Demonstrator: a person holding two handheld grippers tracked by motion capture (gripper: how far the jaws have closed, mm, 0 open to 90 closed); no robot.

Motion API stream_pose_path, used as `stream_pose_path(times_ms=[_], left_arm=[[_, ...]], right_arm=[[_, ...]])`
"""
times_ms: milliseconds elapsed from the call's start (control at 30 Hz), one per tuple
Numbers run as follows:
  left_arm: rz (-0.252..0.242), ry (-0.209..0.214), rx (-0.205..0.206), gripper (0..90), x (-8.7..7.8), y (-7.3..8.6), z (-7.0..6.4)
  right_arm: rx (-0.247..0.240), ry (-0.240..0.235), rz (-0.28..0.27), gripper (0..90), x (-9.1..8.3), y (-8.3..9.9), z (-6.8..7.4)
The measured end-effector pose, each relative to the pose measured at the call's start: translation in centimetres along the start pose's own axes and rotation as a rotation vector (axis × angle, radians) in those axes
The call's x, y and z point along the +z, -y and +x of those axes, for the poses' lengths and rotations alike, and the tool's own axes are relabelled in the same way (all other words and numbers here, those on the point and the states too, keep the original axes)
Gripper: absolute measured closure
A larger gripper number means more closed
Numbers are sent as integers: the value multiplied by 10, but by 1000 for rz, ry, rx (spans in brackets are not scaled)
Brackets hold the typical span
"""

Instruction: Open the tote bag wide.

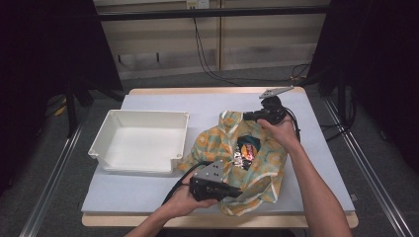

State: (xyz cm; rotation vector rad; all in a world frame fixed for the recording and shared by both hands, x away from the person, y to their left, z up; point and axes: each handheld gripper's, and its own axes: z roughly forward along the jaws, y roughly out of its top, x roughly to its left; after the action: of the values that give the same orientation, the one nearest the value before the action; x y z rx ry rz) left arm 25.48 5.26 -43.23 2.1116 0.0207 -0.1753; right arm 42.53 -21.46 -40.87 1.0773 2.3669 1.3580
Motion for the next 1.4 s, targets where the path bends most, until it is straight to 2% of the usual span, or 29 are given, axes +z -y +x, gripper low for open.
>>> stream_pose_path(times_ms=[33, 67, 167, 200, 267, 333, 400, 433, 467, 500, 567, 633, 733, 767, 800, 967, 1200, 1400], left_arm=[[-3, 8, -3, 900, 1, 2, -3], [15, 13, 6, 900, 2, 3, -5], [5, 34, 4, 900, 5, 6, -12], [22, 24, 15, 900, 4, 6, -13], [-6, 34, -7, 900, 2, 8, -13], [-11, 23, -8, 900, 0, 11, -11], [-3, 9, -17, 900, -1, 15, -10], [-4, -1, -22, 898, 0, 17, -8], [-8, 0, -37, 890, -1, 18, -7], [-14, -21, -41, 871, -2, 18, -6], [-36, -26, -54, 846, -5, 17, -4], [-54, -49, -65, 786, -9, 16, -4], [-82, -78, -70, 733, -14, 13, -4], [-101, -86, -84, 725, -15, 11, -4], [-98, -91, -73, 718, -17, 10, -2], [-134, -107, -95, 717, -16, 0, 3], [-150, -129, -114, 727, -12, -18, 23], [-145, -167, -141, 736, -9, -28, 42]], right_arm=[[4, 0, 1, 900, 3, -1, -2], [10, 11, 2, 900, 5, -2, -3], [19, 22, 0, 900, 11, -6, -7], [21, 9, 1, 900, 13, -7, -7], [5, 26, 10, 900, 19, -10, -6], [-8, 27, 30, 900, 25, -11, -2], [-14, 7, 30, 899, 28, -11, 1], [-9, 4, 29, 872, 28, -11, 3], [-16, 4, 25, 808, 28, -10, 5], [-22, 15, 26, 743, 26, -10, 7], [-24, 35, 12, 677, 19, -9, 12], [-22, 55, -5, 582, 8, -8, 17], [-6, 55, -39, 511, -11, -3, 21], [3, 48, -46, 487, -17, -1, 22], [4, 52, -49, 463, -23, 3, 24], [0, 64, -78, 427, -48, 15, 32], [2, 83, -110, 390, -79, 31, 40], [21, 108, -126, 328, -97, 39, 36]])
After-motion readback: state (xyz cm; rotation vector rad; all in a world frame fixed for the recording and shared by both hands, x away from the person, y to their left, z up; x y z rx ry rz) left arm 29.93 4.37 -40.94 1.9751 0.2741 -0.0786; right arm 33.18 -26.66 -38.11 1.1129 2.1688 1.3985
